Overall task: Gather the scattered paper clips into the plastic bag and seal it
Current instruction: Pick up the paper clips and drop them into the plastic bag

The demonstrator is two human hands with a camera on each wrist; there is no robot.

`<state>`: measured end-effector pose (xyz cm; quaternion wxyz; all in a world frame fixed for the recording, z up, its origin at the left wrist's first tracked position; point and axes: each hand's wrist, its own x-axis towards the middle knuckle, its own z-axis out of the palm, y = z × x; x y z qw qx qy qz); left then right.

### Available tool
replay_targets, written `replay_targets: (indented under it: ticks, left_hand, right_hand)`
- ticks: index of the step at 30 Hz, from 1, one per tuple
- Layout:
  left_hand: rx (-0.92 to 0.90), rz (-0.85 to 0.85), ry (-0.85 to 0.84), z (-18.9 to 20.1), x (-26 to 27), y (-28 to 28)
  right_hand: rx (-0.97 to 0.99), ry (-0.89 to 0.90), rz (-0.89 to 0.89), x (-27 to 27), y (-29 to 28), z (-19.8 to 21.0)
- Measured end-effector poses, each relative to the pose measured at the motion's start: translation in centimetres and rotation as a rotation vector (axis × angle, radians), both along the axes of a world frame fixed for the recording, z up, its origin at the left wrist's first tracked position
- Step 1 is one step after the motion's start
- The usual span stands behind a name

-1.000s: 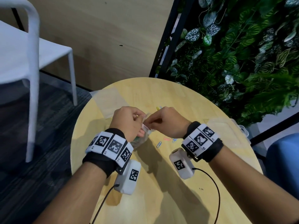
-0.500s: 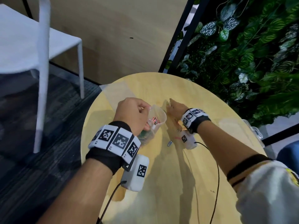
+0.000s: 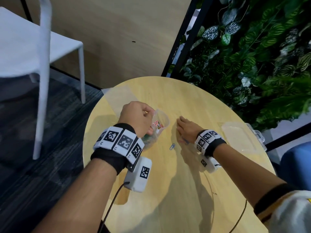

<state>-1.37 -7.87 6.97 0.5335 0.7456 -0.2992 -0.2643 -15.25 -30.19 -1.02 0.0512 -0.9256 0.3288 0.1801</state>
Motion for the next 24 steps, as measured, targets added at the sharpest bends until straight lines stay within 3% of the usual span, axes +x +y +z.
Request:
replay_targets:
  ticks: [6,16,20,24]
  left_hand:
    - [0.016,-0.011,-0.023,0.1,-1.1,-0.8]
    - [0.041,-0.038,-0.086,-0.1,-2.3,-1.1]
    - [0.050,-0.034,-0.119,-0.3,-2.3,-1.1]
    - [0.045,-0.044,-0.087,-0.2,-2.5,-1.1]
  right_hand:
    - [0.041,0.087,-0.023,-3.4,4.3,1.9]
    - [-0.247,0.174,-0.023,-2.9,10.5,3.0]
    - [-0.212,0.106,-0.064,-2.9,9.3,2.9]
    - [-0.027,-0.172,-0.291,-4.0,5.3,2.9]
